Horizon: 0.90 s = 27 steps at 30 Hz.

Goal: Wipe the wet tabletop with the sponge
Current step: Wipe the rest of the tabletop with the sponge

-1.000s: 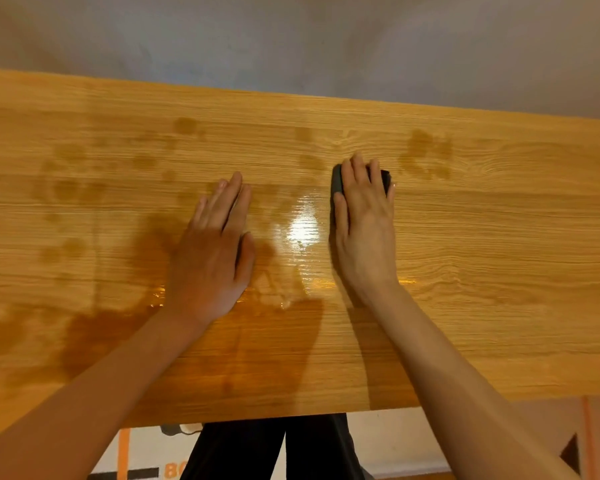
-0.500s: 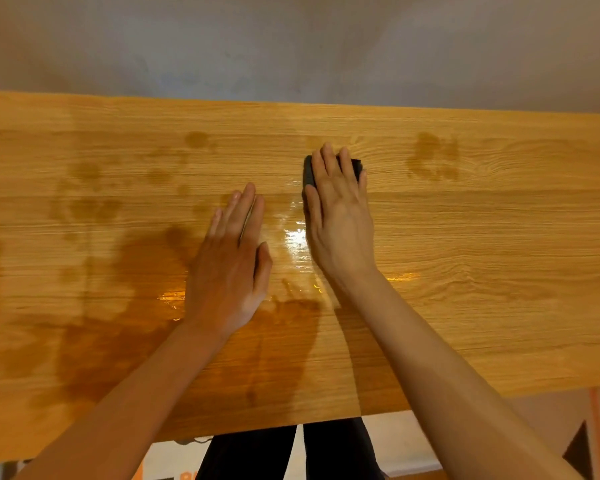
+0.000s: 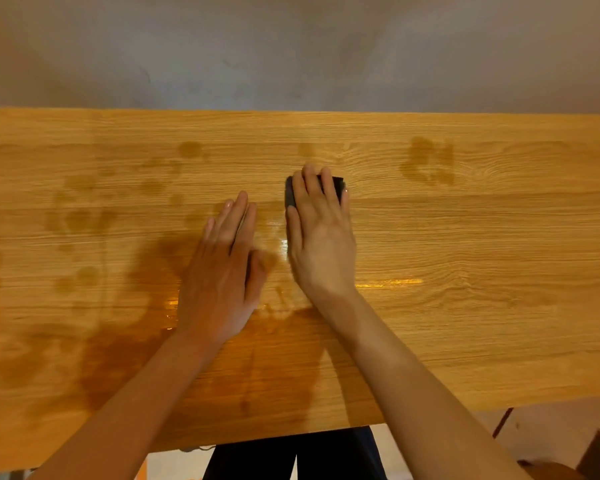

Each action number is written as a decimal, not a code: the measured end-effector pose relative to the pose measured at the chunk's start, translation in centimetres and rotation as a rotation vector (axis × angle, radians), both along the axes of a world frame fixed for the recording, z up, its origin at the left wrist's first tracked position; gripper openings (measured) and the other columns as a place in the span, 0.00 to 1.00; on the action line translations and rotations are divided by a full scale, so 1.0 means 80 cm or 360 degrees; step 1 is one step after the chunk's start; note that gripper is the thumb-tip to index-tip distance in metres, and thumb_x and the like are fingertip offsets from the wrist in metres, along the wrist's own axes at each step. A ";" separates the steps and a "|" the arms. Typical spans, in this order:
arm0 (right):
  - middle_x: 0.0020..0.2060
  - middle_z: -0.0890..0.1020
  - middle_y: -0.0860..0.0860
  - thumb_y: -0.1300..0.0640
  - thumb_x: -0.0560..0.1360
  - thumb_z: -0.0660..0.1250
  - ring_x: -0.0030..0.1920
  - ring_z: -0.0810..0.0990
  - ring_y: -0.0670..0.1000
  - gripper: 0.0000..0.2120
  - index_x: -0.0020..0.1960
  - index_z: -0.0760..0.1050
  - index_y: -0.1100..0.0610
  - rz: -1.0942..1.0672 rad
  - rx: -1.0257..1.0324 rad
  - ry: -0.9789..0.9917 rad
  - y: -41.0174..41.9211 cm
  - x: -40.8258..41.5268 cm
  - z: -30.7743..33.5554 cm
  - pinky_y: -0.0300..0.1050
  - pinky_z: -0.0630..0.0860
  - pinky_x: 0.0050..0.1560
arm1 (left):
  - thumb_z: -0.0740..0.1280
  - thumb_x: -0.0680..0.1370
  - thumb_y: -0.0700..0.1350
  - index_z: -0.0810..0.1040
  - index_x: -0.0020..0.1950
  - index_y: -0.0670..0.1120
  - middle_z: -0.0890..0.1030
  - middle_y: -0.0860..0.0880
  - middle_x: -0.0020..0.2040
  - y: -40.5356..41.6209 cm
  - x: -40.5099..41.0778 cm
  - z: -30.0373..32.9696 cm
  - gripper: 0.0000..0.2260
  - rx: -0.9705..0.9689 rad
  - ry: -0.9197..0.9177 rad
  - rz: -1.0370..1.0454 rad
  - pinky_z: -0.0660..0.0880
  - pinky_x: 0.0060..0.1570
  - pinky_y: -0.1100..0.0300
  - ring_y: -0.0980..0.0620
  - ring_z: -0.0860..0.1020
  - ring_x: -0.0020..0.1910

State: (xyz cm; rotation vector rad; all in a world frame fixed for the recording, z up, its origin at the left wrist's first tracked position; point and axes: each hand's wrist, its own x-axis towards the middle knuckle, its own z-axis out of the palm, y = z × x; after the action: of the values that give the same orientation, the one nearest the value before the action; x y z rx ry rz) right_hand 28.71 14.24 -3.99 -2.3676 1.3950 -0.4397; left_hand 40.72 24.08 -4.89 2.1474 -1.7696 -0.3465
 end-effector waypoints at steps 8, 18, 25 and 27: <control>0.76 0.61 0.54 0.55 0.84 0.51 0.78 0.54 0.53 0.22 0.76 0.61 0.59 -0.0344 0.0058 0.0084 -0.091 -0.214 0.005 0.58 0.52 0.76 | 0.53 0.85 0.48 0.62 0.80 0.39 0.60 0.44 0.82 -0.005 -0.004 0.008 0.25 -0.0030 0.0101 0.0058 0.51 0.81 0.50 0.45 0.59 0.81; 0.77 0.60 0.52 0.57 0.83 0.52 0.78 0.51 0.49 0.22 0.76 0.59 0.58 0.0127 0.0186 0.0020 -0.037 -0.236 0.017 0.54 0.47 0.78 | 0.53 0.86 0.45 0.59 0.81 0.37 0.58 0.42 0.82 -0.094 0.005 -0.006 0.24 -0.0086 0.0005 0.0233 0.45 0.81 0.57 0.45 0.55 0.82; 0.77 0.60 0.53 0.55 0.84 0.50 0.78 0.51 0.53 0.21 0.76 0.61 0.58 -0.0415 0.0177 -0.0196 -0.194 -0.192 0.004 0.55 0.45 0.78 | 0.51 0.86 0.48 0.56 0.83 0.41 0.55 0.46 0.83 -0.098 0.010 -0.002 0.25 0.0005 0.0002 0.0243 0.46 0.81 0.55 0.49 0.52 0.83; 0.77 0.59 0.52 0.56 0.84 0.51 0.78 0.50 0.52 0.21 0.76 0.60 0.57 -0.0340 0.0216 -0.0216 -0.165 -0.192 0.006 0.54 0.45 0.78 | 0.51 0.86 0.48 0.57 0.83 0.42 0.55 0.46 0.83 -0.097 0.007 0.000 0.25 0.0015 0.0009 0.0266 0.47 0.82 0.54 0.50 0.52 0.83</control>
State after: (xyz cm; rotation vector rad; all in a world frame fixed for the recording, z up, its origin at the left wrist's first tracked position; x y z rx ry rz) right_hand 13.39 1.05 -3.52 -2.0513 1.5676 -0.5337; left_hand 41.25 16.32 -4.90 2.2791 -1.5747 -0.3186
